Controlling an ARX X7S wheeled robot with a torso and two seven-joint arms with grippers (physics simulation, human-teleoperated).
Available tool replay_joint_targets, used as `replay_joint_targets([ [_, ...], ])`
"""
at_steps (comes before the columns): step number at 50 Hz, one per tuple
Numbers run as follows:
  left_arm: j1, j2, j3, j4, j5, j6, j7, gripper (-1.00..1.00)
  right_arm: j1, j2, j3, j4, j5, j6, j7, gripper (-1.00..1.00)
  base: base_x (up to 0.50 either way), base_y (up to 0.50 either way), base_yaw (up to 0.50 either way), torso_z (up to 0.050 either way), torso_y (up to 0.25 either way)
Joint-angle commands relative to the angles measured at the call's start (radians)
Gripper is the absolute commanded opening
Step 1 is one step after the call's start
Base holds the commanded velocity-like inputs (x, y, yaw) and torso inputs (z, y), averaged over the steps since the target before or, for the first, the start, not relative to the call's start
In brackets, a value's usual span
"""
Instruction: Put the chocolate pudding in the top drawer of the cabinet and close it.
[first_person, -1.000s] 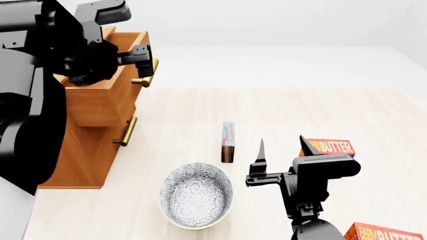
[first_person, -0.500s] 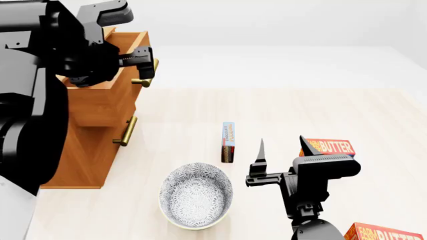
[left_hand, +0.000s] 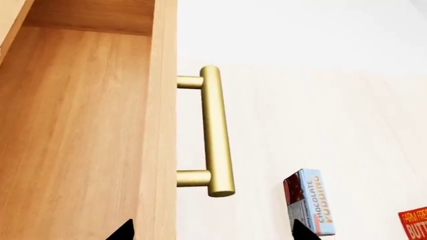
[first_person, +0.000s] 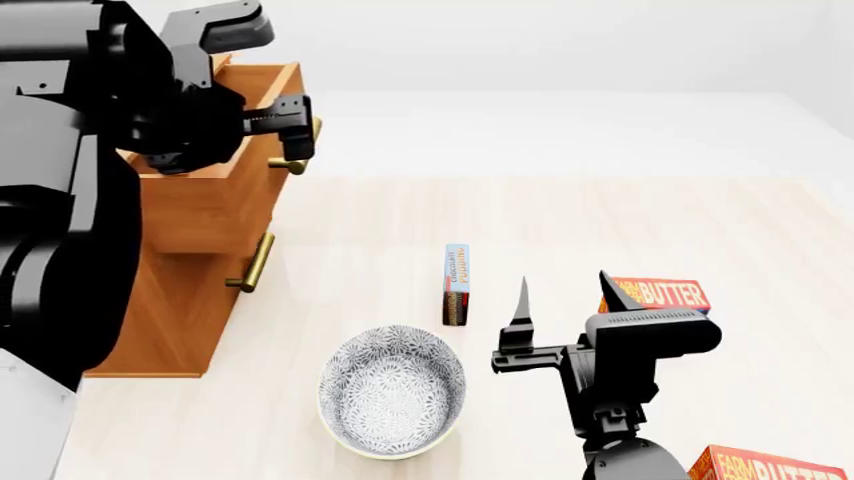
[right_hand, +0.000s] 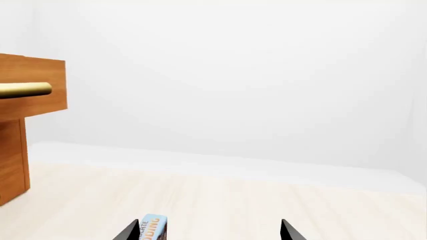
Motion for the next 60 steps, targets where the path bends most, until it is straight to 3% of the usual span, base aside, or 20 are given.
replay_joint_targets([
  [1,0.012,0.008,-0.044,-0.011,-0.024,-0.013,0.022,1.0,0.0,0.003,-0.003,0.0,0.002,-0.002,0.003,1.0,0.0,0.0,0.0,0.0,0.0],
  [60,0.03,0.054,-0.136,-0.011,-0.024,-0.024,0.075,1.0,0.006,0.013,-0.016,0.005,0.015,-0.009,0.013,1.0,0.0,0.0,0.0,0.0,0.0],
])
